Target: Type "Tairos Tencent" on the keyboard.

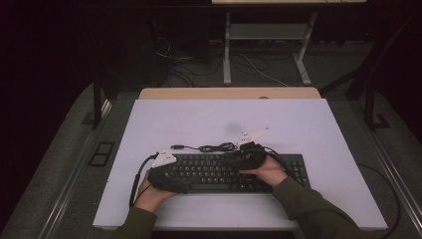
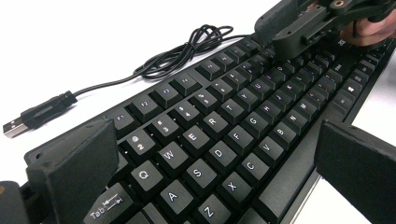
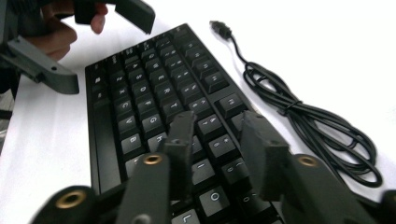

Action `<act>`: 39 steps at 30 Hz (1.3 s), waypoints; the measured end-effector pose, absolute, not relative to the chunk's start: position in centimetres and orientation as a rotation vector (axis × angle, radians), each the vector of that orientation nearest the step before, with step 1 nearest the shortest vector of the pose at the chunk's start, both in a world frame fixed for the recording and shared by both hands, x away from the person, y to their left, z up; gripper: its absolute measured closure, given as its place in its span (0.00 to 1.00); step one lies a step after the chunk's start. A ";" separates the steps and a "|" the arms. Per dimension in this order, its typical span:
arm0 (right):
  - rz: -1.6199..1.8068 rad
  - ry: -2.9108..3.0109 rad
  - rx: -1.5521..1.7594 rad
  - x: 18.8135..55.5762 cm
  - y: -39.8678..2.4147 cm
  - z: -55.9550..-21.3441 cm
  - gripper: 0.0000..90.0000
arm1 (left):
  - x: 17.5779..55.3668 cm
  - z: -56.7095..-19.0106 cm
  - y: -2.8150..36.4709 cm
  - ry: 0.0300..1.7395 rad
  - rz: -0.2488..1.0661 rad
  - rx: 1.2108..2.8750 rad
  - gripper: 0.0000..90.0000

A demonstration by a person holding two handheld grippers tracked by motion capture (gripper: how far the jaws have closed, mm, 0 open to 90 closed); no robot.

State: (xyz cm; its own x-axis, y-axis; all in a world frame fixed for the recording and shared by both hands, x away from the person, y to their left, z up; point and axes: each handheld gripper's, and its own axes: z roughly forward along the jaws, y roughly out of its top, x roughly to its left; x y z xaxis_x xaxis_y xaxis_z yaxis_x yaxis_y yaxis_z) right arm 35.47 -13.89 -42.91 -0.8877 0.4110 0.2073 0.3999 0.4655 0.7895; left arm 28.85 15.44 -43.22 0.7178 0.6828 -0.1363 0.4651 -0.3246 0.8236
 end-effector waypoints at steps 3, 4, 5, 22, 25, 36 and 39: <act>1.423 2.685 0.729 35.4 -13.8 -43.0 0.87 | 28.8 -43.3 15.4 0.877 0.289 1.983 0.00; 1.426 2.687 0.726 35.4 -13.7 -43.0 0.89 | 28.8 -43.3 15.4 0.875 0.287 1.986 0.00; 1.426 2.687 0.726 35.4 -13.7 -43.0 0.89 | 28.9 -43.3 15.4 0.873 0.286 1.988 0.00; 1.349 2.765 0.691 35.2 -13.0 -43.7 1.00 | 28.8 -43.4 15.2 0.860 0.282 1.998 0.00; 1.342 2.767 0.695 35.2 -13.0 -43.8 1.00 | 28.8 -43.4 15.2 0.859 0.281 1.995 0.00; 1.308 2.776 0.697 35.2 -13.0 -43.9 1.00 | 28.8 -43.4 15.2 0.852 0.283 1.998 0.00; 1.310 2.775 0.697 35.3 -13.0 -44.0 1.00 | 28.8 -43.4 15.2 0.852 0.284 1.997 0.00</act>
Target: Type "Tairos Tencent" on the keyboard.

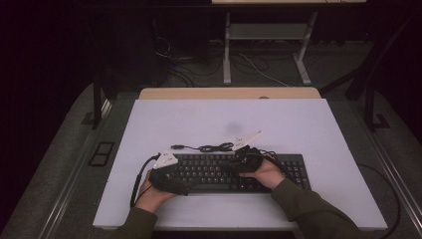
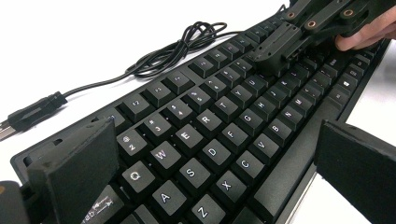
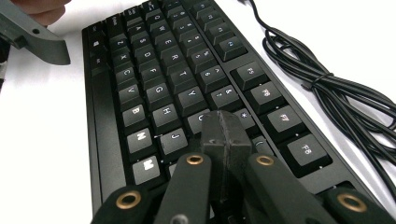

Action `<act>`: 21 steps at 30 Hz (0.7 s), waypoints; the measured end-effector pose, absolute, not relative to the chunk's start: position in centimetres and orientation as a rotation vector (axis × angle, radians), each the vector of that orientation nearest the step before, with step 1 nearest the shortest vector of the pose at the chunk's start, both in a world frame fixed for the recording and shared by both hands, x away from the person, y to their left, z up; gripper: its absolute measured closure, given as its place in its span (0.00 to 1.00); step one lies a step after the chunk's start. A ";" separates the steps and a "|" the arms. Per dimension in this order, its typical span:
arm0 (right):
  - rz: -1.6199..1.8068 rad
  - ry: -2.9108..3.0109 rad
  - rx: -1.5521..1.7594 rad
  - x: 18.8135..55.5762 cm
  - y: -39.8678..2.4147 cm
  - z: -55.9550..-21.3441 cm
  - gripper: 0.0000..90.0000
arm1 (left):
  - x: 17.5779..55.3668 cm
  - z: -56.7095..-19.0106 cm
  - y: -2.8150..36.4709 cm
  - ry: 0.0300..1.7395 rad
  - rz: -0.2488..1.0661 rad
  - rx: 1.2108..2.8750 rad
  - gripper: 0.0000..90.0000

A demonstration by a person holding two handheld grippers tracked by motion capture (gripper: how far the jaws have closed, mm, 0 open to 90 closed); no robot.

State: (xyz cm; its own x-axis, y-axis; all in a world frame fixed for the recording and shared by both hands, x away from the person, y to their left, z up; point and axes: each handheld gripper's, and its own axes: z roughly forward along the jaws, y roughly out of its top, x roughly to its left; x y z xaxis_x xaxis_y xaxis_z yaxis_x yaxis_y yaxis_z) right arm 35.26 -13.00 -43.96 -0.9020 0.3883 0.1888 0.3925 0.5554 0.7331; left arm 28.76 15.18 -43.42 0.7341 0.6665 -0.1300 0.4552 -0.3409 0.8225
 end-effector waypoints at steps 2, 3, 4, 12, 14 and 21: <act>-1.306 -2.763 -0.696 35.3 -13.0 -44.0 1.00 | 28.8 -43.4 15.2 0.853 0.284 1.997 0.00; -1.305 -2.763 -0.696 35.3 -13.0 -44.0 1.00 | 28.8 -43.4 15.2 0.852 0.285 1.997 0.00; -1.306 -2.760 -0.698 35.3 -13.0 -44.0 1.00 | 28.8 -43.4 15.2 0.852 0.285 1.997 0.00; -1.307 -2.756 -0.701 35.2 -13.0 -43.9 1.00 | 28.7 -43.4 15.2 0.849 0.289 1.995 0.00; -1.324 -2.745 -0.703 35.2 -13.1 -43.7 1.00 | 28.7 -43.3 15.2 0.851 0.290 1.994 0.00; -1.372 -2.716 -0.696 35.0 -13.3 -43.2 0.99 | 28.7 -43.2 15.3 0.850 0.297 1.990 0.00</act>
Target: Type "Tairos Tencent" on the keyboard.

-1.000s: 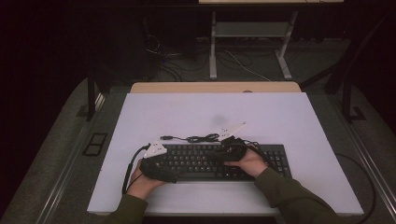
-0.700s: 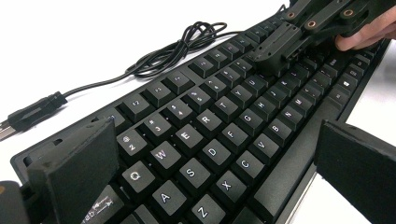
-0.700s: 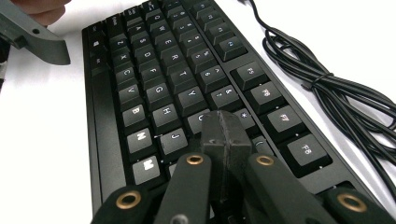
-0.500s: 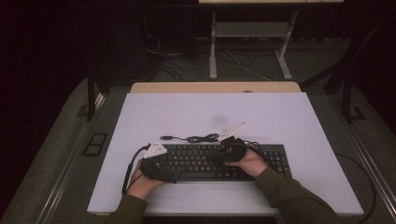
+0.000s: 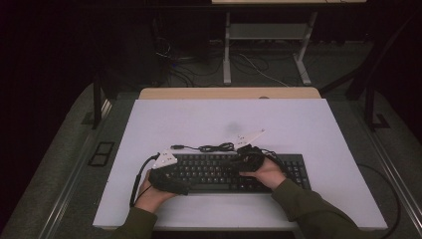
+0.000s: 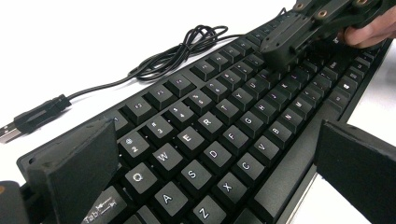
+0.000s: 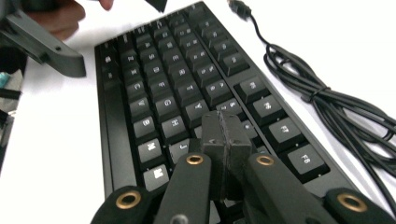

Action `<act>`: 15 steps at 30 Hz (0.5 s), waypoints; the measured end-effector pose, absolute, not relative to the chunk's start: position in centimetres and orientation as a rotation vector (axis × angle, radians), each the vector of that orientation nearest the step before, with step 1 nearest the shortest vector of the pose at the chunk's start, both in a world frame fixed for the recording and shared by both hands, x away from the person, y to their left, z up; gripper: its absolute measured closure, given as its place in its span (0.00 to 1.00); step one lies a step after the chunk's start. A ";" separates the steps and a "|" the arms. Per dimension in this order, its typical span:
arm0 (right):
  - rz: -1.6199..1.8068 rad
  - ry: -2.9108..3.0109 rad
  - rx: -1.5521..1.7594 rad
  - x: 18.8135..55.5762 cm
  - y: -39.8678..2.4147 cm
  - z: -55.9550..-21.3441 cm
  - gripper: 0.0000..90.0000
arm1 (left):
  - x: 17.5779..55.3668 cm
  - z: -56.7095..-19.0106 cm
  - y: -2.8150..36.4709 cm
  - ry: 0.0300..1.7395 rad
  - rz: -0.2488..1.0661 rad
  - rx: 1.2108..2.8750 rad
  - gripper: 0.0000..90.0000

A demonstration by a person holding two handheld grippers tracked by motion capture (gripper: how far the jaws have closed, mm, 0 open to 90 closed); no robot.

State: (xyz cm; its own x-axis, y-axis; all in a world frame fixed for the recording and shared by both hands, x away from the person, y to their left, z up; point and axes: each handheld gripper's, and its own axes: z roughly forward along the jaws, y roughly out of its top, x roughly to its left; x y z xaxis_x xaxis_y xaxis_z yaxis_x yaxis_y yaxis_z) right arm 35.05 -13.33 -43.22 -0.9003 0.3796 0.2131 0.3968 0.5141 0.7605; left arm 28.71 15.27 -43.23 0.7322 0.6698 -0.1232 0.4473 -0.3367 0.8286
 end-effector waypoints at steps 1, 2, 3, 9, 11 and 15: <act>-1.383 -2.711 -0.692 35.0 -13.4 -43.1 0.99 | 28.7 -43.2 15.3 0.851 0.297 1.987 0.00; -1.390 -2.705 -0.694 35.0 -13.5 -43.0 0.96 | 28.7 -43.2 15.3 0.851 0.298 1.988 0.00; -1.397 -2.697 -0.699 35.0 -13.6 -42.9 0.94 | 28.7 -43.2 15.3 0.853 0.298 1.985 0.00; -1.447 -2.673 -0.731 35.1 -14.1 -42.6 0.69 | 28.7 -43.1 15.4 0.858 0.302 1.983 0.00; -1.450 -2.658 -0.741 35.2 -14.2 -42.5 0.60 | 28.7 -43.1 15.4 0.858 0.301 1.980 0.00; -1.470 -2.658 -0.752 35.2 -14.5 -42.4 0.41 | 28.7 -43.0 15.4 0.860 0.304 1.973 0.00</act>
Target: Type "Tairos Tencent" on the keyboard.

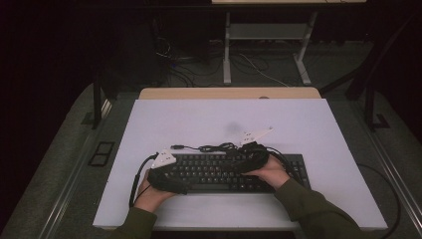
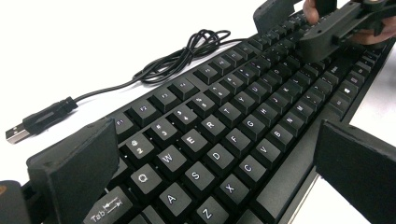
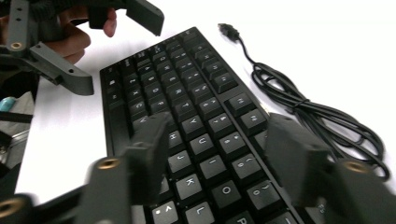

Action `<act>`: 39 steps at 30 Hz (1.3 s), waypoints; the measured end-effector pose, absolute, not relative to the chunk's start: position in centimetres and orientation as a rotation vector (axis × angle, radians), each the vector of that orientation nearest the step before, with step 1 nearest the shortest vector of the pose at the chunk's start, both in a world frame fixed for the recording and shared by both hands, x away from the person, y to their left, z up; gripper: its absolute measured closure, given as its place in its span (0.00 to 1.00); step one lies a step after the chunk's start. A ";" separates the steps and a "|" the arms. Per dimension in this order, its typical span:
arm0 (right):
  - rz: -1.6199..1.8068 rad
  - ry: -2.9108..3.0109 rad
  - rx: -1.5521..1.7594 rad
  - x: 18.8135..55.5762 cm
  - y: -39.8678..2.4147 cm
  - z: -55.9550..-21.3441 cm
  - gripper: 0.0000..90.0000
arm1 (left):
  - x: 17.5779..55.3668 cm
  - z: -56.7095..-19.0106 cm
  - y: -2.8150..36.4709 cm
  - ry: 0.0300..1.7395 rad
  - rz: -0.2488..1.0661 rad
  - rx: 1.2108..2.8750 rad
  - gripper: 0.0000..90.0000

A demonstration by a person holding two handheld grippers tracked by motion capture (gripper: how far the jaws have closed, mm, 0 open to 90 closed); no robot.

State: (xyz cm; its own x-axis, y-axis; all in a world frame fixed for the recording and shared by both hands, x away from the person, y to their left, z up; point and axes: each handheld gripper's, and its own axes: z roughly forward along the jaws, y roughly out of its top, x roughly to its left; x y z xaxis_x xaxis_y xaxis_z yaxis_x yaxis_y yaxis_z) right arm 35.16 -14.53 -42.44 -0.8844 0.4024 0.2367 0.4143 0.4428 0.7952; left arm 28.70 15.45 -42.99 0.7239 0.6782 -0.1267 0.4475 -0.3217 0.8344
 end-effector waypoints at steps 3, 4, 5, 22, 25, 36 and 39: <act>-1.478 -2.662 -0.775 35.1 -14.7 -42.4 0.31 | 28.8 -42.9 15.5 0.859 0.307 1.971 0.00; -1.485 -2.664 -0.786 35.1 -14.8 -42.4 0.30 | 28.8 -42.9 15.5 0.858 0.307 1.968 0.00; -1.493 -2.668 -0.782 35.0 -14.8 -42.4 0.29 | 28.8 -42.9 15.5 0.857 0.307 1.967 0.01; -1.546 -2.669 -0.851 34.3 -16.6 -42.2 0.23 | 29.7 -42.7 14.9 0.831 0.297 1.986 0.26; -1.545 -2.673 -0.861 34.1 -16.8 -42.2 0.23 | 29.9 -42.7 14.6 0.823 0.291 1.990 0.30; -1.562 -2.681 -0.907 33.6 -18.0 -42.3 0.23 | 30.8 -42.8 13.6 0.800 0.280 2.017 0.65; -1.558 -2.681 -0.929 33.5 -18.3 -42.3 0.23 | 31.1 -42.8 13.4 0.798 0.271 2.037 0.78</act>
State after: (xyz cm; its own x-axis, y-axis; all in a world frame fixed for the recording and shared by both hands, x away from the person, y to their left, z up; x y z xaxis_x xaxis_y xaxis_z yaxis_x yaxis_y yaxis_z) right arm 33.48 -18.33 -42.35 -0.8312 0.5201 0.1965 0.4284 0.3737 0.8227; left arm 31.07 13.38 -42.78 0.7673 0.6315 -0.1113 0.4337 -0.3832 0.8155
